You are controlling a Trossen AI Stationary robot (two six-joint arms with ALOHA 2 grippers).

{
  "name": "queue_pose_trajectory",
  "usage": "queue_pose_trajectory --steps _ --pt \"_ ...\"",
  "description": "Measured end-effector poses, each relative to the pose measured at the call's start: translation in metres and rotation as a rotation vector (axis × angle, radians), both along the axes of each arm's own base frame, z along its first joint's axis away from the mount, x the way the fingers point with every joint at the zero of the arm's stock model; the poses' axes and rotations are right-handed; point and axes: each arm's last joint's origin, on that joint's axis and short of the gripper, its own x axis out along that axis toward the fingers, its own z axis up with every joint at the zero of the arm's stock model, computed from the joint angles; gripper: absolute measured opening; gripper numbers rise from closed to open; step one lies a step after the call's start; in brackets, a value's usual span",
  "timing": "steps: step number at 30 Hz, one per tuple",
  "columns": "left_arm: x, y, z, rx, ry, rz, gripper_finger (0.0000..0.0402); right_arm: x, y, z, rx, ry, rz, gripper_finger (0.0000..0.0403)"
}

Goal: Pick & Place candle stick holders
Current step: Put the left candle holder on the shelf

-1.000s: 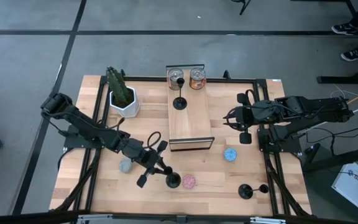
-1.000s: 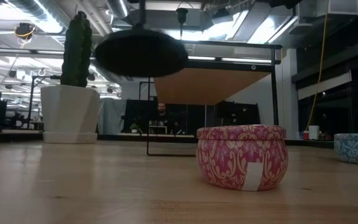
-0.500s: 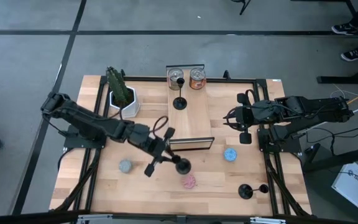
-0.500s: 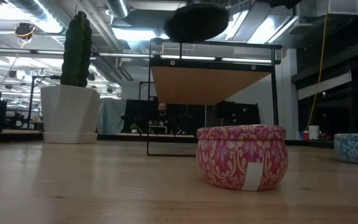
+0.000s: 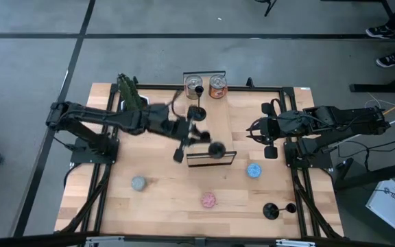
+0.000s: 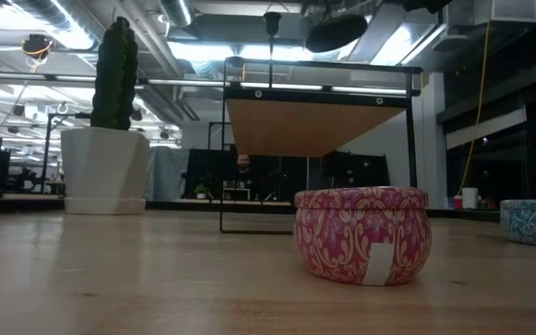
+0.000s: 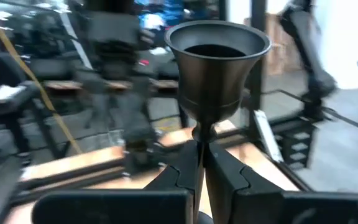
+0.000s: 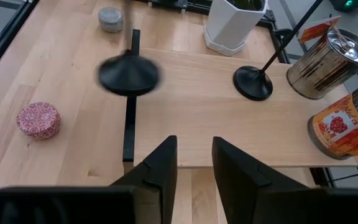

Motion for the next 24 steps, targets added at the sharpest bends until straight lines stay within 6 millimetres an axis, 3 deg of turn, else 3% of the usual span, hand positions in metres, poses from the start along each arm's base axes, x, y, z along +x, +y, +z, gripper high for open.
queue_pose_trajectory --steps 5,16,24 --pt "0.005 0.028 0.013 0.003 -0.037 0.084 0.0008 0.000 0.000 0.000 0.000 0.000 0.000 0.0103" --pt "0.056 0.076 0.034 0.033 0.132 0.298 0.0008 0.000 0.000 0.000 0.000 0.000 0.000 0.0103" --pt "0.071 0.089 0.029 -0.009 0.205 0.437 0.0008 0.000 0.000 0.000 0.000 0.000 0.000 0.0103"
